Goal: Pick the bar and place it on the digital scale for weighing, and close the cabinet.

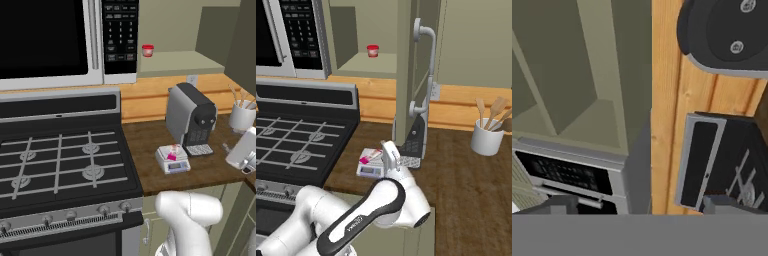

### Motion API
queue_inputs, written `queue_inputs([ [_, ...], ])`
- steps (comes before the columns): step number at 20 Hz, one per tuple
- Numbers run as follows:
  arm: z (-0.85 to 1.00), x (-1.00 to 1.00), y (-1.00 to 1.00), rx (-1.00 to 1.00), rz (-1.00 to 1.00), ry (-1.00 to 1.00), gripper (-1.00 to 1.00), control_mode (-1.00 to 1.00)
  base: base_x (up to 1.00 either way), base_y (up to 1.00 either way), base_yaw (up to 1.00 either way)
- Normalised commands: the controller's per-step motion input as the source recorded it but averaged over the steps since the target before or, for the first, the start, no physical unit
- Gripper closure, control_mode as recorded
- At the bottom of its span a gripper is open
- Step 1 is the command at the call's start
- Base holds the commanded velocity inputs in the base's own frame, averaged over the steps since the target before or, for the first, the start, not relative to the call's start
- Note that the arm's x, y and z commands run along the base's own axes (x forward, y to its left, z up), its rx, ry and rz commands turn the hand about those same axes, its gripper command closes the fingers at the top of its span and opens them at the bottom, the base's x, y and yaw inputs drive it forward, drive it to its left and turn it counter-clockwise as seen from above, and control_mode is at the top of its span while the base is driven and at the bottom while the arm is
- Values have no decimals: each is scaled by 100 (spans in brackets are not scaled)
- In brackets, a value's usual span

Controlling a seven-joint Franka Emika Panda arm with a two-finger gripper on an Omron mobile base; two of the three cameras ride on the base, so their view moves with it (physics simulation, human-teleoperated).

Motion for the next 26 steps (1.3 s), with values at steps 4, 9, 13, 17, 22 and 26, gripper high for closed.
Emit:
queue_inputs([
  [4, 47, -8, -49, 20, 2, -5, -100, -100, 0, 0, 0],
  [9, 13, 0, -52, 23, 2, 7, -100, -100, 0, 0, 0],
  [13, -9, 0, -51, 12, 1, 1, -100, -100, 0, 0, 0],
  [17, -2, 1, -68, 8, 2, 0, -100, -100, 0, 0, 0],
  [22, 29, 8, -57, 18, 4, -4, -100, -100, 0, 0, 0],
  [26, 43, 30, -47, 20, 1, 0, -100, -100, 0, 0, 0],
])
